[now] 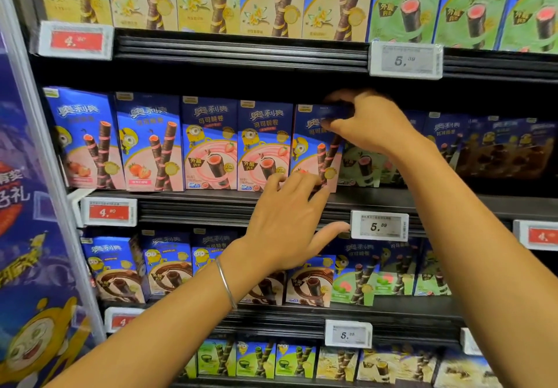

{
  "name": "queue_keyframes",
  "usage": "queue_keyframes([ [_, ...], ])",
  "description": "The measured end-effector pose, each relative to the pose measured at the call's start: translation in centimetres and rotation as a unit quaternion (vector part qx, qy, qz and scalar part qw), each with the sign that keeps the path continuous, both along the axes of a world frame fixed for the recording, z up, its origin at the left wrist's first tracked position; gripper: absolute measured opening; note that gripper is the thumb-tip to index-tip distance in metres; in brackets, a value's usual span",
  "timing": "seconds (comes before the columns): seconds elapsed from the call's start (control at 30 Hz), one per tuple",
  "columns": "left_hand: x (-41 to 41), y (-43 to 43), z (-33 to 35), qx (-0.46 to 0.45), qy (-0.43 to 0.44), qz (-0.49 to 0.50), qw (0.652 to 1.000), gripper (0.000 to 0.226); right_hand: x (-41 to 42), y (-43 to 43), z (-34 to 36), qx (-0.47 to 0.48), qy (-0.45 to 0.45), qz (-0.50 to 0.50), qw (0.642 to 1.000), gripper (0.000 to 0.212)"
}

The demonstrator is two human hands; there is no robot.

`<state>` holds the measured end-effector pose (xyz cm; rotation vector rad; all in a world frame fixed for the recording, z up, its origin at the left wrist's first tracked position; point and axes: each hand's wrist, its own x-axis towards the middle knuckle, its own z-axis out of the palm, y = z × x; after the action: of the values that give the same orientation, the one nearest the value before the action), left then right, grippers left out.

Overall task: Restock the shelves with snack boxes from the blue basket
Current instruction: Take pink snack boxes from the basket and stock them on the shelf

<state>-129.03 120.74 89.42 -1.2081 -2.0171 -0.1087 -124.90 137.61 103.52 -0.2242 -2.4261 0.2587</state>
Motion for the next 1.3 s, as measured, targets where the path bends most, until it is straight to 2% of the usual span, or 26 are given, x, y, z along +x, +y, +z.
queue_keyframes([
  [0.13,0.0,0.5,0.0,-0.017,-0.002,0.019,1.000,0.085,-0.9,-0.3,0.8,0.021,-0.041,-0.057,0.997,0.051],
  [0.33,0.0,1.3,0.3,-0.027,-0.025,0.043,0.998,0.100,-3.1,-0.2,1.4,0.041,-0.085,-0.070,0.993,0.052],
  [0.53,0.1,1.6,0.7,-0.054,-0.053,0.055,0.996,0.108,-5.0,-0.2,1.4,0.131,-0.081,-0.119,0.981,0.053],
  [0.7,-0.1,0.2,1.2,-0.028,-0.060,0.026,0.997,0.095,-5.6,-0.2,1.4,0.148,-0.075,-0.110,0.980,0.049],
  [0.8,-1.2,-0.9,3.4,0.077,0.013,-0.008,0.997,0.075,-5.8,-0.2,1.4,0.170,-0.076,-0.115,0.976,0.049],
  [0.9,-3.1,-2.1,6.7,0.150,0.089,0.050,0.984,0.071,-5.8,-0.1,1.4,0.185,-0.067,-0.118,0.973,0.048],
  [0.97,-4.1,-2.9,8.8,0.143,0.086,0.119,0.979,0.073,-5.9,-0.1,1.6,0.174,-0.075,-0.111,0.976,0.049],
  [1.07,-5.2,-3.8,10.5,0.106,0.012,0.177,0.978,0.081,-6.2,0.0,1.8,0.153,-0.088,-0.101,0.979,0.051],
  [1.13,-5.9,-4.3,10.7,0.082,-0.007,0.184,0.979,0.086,-6.3,0.1,1.8,0.150,-0.088,-0.101,0.980,0.052],
  [1.3,-6.2,-4.7,10.7,0.066,0.012,0.166,0.984,0.088,-6.6,0.2,1.7,0.173,-0.081,-0.115,0.975,0.050],
])
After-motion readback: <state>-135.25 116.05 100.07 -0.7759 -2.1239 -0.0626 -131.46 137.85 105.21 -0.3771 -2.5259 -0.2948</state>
